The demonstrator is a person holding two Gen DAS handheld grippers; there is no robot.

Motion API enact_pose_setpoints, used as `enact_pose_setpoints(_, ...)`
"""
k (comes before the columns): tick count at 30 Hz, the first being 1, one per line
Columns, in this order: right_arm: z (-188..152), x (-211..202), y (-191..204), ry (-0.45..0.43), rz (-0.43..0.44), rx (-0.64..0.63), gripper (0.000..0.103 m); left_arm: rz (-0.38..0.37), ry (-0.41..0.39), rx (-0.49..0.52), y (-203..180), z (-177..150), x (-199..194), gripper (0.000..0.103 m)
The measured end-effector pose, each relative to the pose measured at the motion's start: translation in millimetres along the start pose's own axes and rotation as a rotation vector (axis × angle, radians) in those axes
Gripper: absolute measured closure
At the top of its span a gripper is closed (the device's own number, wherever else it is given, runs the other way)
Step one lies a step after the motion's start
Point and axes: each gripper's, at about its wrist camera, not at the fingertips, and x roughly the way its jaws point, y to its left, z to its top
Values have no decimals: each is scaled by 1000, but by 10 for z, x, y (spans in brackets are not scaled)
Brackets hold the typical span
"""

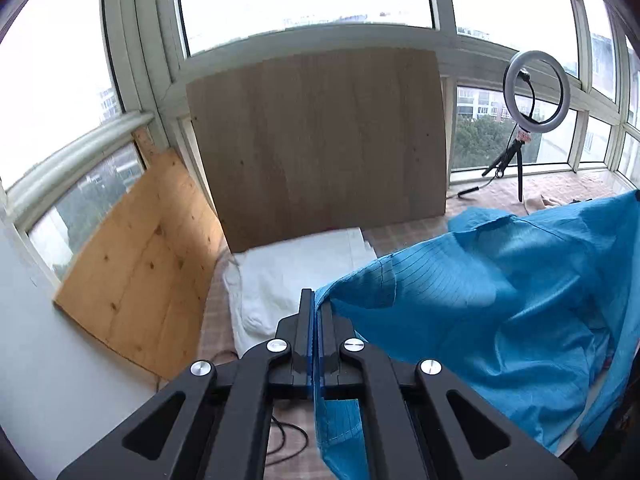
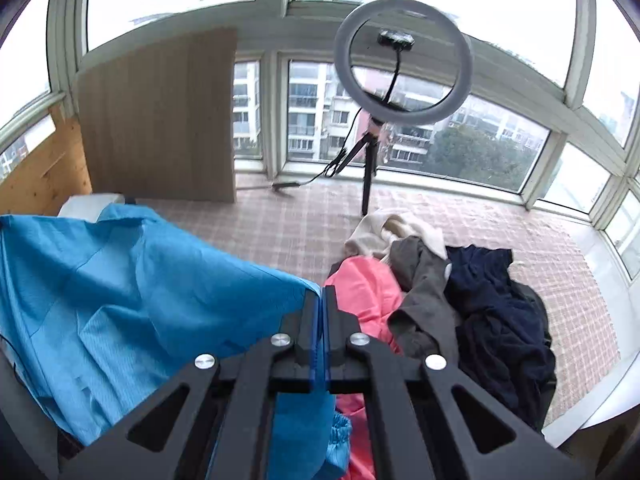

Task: Fold clothes

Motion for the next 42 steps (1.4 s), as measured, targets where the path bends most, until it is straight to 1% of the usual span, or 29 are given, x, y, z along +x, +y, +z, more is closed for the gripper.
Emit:
enact_pose_setpoints(3,225,-532,-101,-145,-94,14,102,46,-108,29,160,312,-445,103)
enact_pose_setpoints(7,526,-1391,-208,-339,-187,31,102,97,-254,58,368,655,-1080,103)
enact_pose_setpoints(10,649,-2058,-266,-473,-235,41,102,133,-344,93,461,814,-1524,103)
enact_pose_setpoints(13,717,-2628,-321,-588,-269,54,102,169,-424,126,545,936,-1924,102)
enact_pose_setpoints(15,738,-2942,-303,-645,-309,46,102,206,-471,144,608,996,-2150,102)
enact_pose_setpoints(19,754,-3477,-337,-748,-306,80,102,247,-539,142,791,1106,-2507,102)
enact_pose_setpoints(22,813,-3684,-331,-794,-348,72,102,280,-566,154,876,1199,-2644,102)
enact_pose_setpoints(23,856,-3698,-328,-799,-360,68,102,287,-557,158,880,1242,-2579,102)
enact_pose_setpoints(26,1026,-3611,-331,-793,-382,58,102,291,-495,161,861,1391,-2164,102)
enact_pose_setpoints(27,1103,-3517,-360,-782,-383,57,102,292,-475,163,855,1441,-2025,102)
enact_pose_setpoints(29,1262,-3290,-428,-748,-376,62,102,293,-433,165,843,1541,-1749,102)
enact_pose_setpoints(31,1415,-2946,-484,-701,-364,67,102,295,-392,167,830,1640,-1472,102)
enact_pose_setpoints(33,1565,-2473,-511,-644,-382,57,102,297,-351,170,818,1740,-1195,102)
enact_pose_setpoints(35,1720,-1887,-549,-563,-358,58,102,298,-302,169,794,1821,-849,102)
enact_pose_setpoints(37,1859,-1253,-596,-482,-323,73,102,296,-235,159,738,1854,-313,102)
enact_pose_setpoints(38,1926,-940,-601,-449,-319,71,102,295,-201,154,710,1870,-46,102)
enact_pose_setpoints(42,2105,180,-628,-335,-288,75,102,291,-75,134,595,1905,993,102)
